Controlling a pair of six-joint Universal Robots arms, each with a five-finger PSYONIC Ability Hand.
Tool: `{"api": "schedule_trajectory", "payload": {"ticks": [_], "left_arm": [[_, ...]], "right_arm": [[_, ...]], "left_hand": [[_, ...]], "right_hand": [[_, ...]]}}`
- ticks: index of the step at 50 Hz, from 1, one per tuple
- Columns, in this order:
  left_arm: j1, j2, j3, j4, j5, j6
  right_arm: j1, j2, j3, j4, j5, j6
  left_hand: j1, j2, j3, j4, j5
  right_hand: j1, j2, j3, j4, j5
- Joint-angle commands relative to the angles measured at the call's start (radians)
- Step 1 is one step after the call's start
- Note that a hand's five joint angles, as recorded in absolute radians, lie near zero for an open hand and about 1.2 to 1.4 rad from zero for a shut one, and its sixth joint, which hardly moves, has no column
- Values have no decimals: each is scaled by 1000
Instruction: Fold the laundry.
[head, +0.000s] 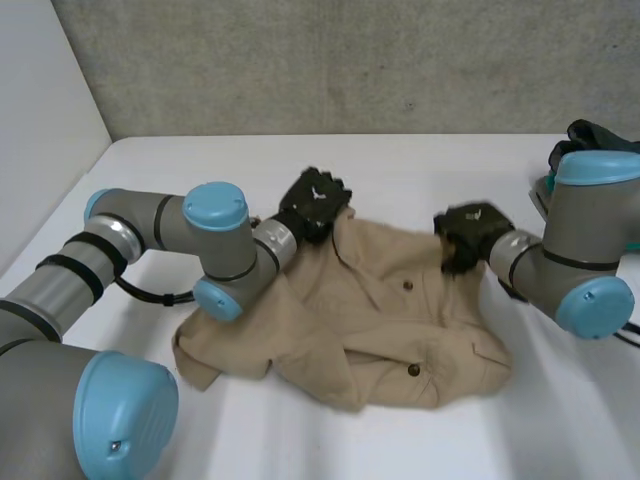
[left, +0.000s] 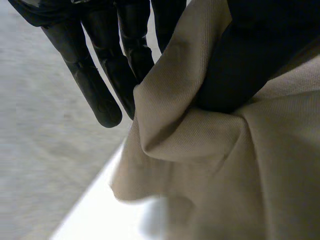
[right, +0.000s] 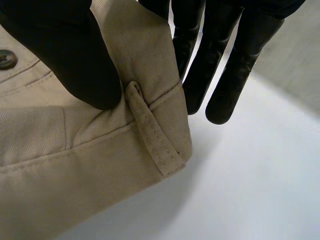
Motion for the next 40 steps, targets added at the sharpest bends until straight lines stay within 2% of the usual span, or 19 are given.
{"api": "schedule_trajectory", "payload": {"ticks": [1,8,12,16,19,25,34,39,40], "left_arm": [[28,98,-3,256,-147,2],[52,311,-14,431,-202,-1],[58,416,-41,481,-252,-3],[49,523,-179,491,-262,-3],[49,618,-385,498,-254,-3],[34,758,-809,514,-263,2],[5,796,-1218,497,-268,7],[-26,806,-1327,459,-292,5],[-37,813,-1345,430,-318,5]], "right_arm": [[16,-65,-47,-389,39,1],[73,-167,-100,-738,69,-7],[85,-206,-135,-831,89,-7],[98,-232,-143,-826,99,-8],[104,-243,-111,-803,97,-10],[110,-296,74,-705,82,-13],[136,-261,303,-498,42,-46],[132,-226,390,-406,43,-111],[128,-226,403,-397,40,-117]], "left_hand": [[243,211,225,204,278],[243,211,225,204,278],[243,211,225,204,278],[243,211,225,204,278],[243,211,225,204,278],[243,211,225,204,278],[243,211,225,204,278],[-99,-131,-117,-138,-65],[-269,-300,-287,-307,-234]], "right_hand": [[434,233,246,239,297],[434,233,246,239,297],[434,233,246,239,297],[434,233,246,239,297],[434,233,246,239,297],[434,233,246,239,297],[434,233,246,239,297],[434,233,246,239,297],[434,233,246,239,297]]}}
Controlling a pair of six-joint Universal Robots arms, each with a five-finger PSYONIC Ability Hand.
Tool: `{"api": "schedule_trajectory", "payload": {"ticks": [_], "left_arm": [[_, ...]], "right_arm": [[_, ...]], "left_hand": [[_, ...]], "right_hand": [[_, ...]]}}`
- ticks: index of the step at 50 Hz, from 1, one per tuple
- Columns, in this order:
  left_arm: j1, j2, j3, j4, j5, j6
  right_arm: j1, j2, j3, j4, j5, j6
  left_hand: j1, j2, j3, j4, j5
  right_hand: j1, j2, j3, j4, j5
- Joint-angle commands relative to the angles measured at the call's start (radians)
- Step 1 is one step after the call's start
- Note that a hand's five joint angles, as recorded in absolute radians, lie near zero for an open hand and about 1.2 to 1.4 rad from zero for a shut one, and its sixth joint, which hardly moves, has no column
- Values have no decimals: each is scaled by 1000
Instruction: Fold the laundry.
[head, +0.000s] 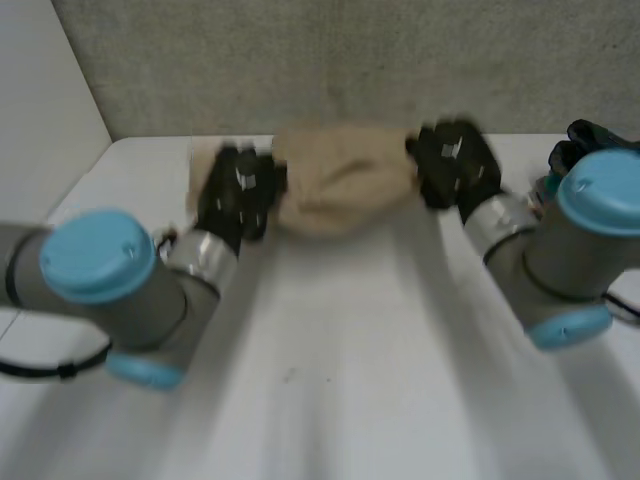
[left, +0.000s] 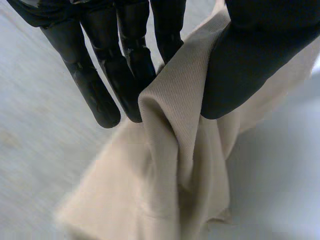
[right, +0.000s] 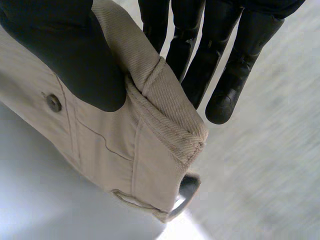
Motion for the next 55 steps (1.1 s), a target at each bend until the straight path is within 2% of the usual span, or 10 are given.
{"api": "schedule_trajectory", "payload": {"ticks": [1,8,14,21,26,34,41,50,53,55], "left_arm": [[-46,19,-162,-84,-66,0],[-25,143,-182,-211,-132,-15],[58,215,-208,-214,-131,-81],[101,216,-233,-230,-122,-262],[129,196,-236,-230,-117,-321],[127,107,-227,-233,-103,-316],[130,100,-231,-253,-2,-316],[126,41,-214,-270,9,-313],[126,19,-202,-253,6,-313],[127,-4,-188,-242,6,-310]], "right_arm": [[-5,37,117,115,-5,-72],[-10,24,218,123,-10,-75],[-13,-38,284,122,-15,-64],[-57,-44,300,118,-35,-60],[-61,-42,298,115,-35,-58],[-65,-42,297,112,-36,-58],[-64,-35,295,109,-35,-58],[-56,-33,292,109,-33,-52],[-56,-35,292,109,-32,-52],[-58,-35,291,111,-28,-52]], "left_hand": [[-321,-341,-338,-352,-304],[-689,-709,-706,-719,-671],[-730,-750,-747,-761,-713],[-707,-727,-724,-737,-689],[-593,-612,-610,-623,-575],[-463,-483,-480,-494,-446],[-466,-486,-483,-497,-448],[-451,-471,-468,-482,-434],[-246,-266,-263,-277,-229],[44,24,27,13,61]], "right_hand": [[411,221,201,207,249],[411,221,201,207,249],[411,221,201,207,249],[411,221,201,207,249],[411,221,201,207,249],[411,221,201,207,249],[411,221,201,207,249],[411,221,201,207,249],[411,221,201,207,249],[411,221,201,207,249]]}}
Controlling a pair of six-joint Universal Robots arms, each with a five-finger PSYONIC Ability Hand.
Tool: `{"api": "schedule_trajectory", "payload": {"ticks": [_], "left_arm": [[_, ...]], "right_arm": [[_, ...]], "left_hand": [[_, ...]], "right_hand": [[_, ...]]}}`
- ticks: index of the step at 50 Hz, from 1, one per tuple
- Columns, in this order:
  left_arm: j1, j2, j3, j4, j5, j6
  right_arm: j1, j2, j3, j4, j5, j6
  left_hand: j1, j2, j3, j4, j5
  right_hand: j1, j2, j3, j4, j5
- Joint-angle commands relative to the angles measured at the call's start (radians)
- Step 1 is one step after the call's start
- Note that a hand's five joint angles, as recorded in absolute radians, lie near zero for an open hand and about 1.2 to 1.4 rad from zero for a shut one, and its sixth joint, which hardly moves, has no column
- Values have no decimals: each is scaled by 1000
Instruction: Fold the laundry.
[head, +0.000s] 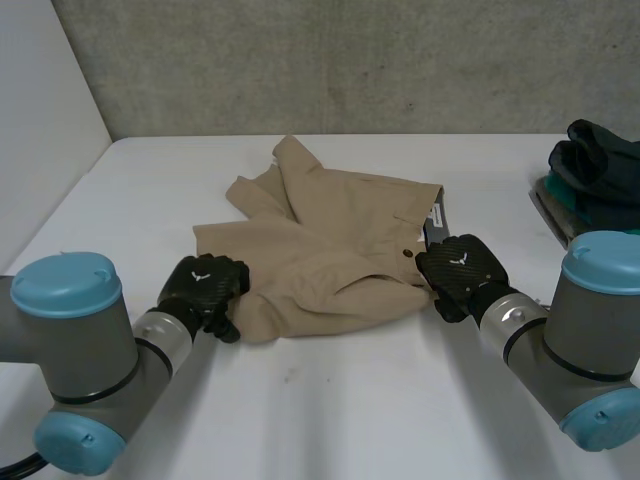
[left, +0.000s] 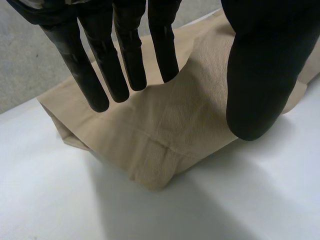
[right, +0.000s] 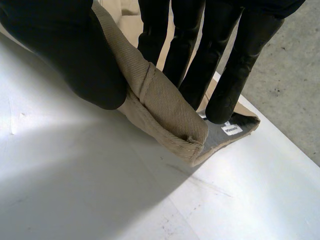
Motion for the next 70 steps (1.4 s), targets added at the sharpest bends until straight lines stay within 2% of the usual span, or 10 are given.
{"api": "schedule_trajectory", "payload": {"ticks": [1,12,25,32,33,37,44,53,59,70], "left_arm": [[3,-58,35,29,-10,4],[-6,109,-51,-54,-38,207],[-81,340,-226,-485,-42,368],[-117,305,-195,-455,-50,368],[-124,301,-177,-458,-52,368],[-129,310,-125,-447,-61,371],[-114,290,7,-346,-56,376],[-31,-47,296,-42,13,382],[12,-323,565,-43,129,403],[40,-537,774,-42,157,468]], "right_arm": [[-5,-3,-3,6,7,0],[-7,-99,-23,187,-3,-98],[-11,-196,-31,863,0,-466],[-5,-187,-8,763,11,-470],[-5,-185,-2,758,11,-470],[-7,-185,14,749,8,-470],[-10,-184,26,694,5,-468],[-5,-184,38,638,4,-436],[-2,-181,41,601,0,-393],[-10,-164,52,549,3,-390]], "left_hand": [[637,650,650,646,648],[772,785,786,782,784],[772,785,786,782,784],[772,785,786,782,784],[723,736,737,733,735],[-297,-283,-283,-287,-285],[-302,-289,-288,-293,-291],[-252,-239,-238,-243,-241],[-149,-136,-136,-140,-138],[161,174,175,171,173]], "right_hand": [[411,221,201,205,249],[411,221,201,205,249],[411,221,201,205,249],[411,221,201,205,249],[411,221,201,205,249],[411,221,201,205,249],[411,221,201,205,249],[411,221,201,205,249],[411,221,201,205,249],[411,221,201,205,249]]}}
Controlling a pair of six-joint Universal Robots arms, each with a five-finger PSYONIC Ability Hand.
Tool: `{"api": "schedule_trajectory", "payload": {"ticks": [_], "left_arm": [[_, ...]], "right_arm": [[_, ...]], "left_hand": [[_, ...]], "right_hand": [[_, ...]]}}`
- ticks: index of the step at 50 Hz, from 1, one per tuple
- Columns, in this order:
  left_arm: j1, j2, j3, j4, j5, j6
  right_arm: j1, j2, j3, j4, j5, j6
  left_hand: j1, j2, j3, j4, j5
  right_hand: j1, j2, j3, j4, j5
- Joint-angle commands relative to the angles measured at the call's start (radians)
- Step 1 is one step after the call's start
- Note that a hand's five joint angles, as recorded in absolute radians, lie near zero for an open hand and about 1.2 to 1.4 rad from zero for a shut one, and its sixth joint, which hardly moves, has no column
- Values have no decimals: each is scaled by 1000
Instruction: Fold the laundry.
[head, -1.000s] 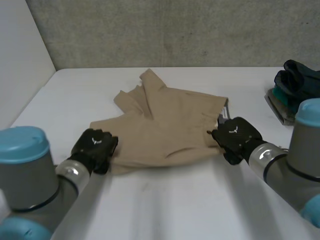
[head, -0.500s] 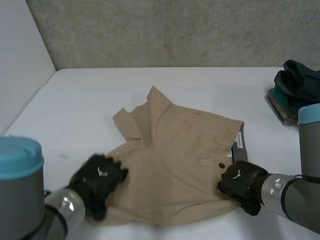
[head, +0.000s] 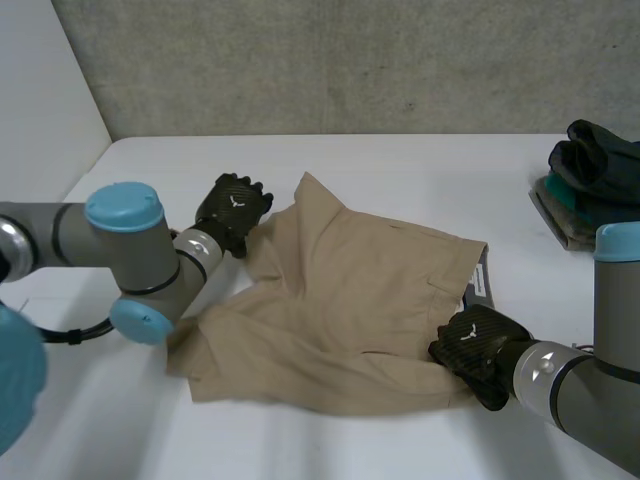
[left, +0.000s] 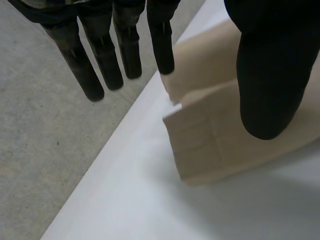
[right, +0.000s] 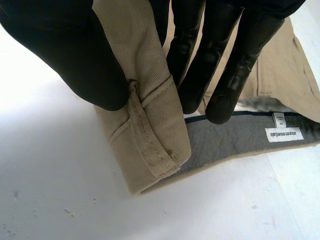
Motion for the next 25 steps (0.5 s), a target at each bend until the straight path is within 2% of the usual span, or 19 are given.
{"api": "schedule_trajectory", "payload": {"ticks": [1,5,8,12,16,25], "left_arm": [[7,-105,98,-4,-1,24],[6,-114,106,-3,-27,30],[6,-103,92,-3,-66,32],[3,-51,35,-9,-194,35],[3,9,-37,-9,-276,50],[-29,44,-108,-6,-380,162]], "right_arm": [[-6,17,3,-28,2,-1],[-6,25,0,-31,1,-1],[-6,32,-3,-35,2,-1],[-6,31,-8,-52,2,0],[-6,31,-8,-69,5,3],[-1,31,-11,-75,2,41]], "left_hand": [[471,474,478,476,474],[903,906,910,908,906],[904,907,911,909,907],[904,907,911,909,907],[904,907,911,909,907],[904,907,911,909,907]], "right_hand": [[402,221,201,205,234],[402,221,201,205,234],[402,221,201,205,234],[402,221,201,205,234],[402,221,201,205,234],[402,221,201,205,234]]}}
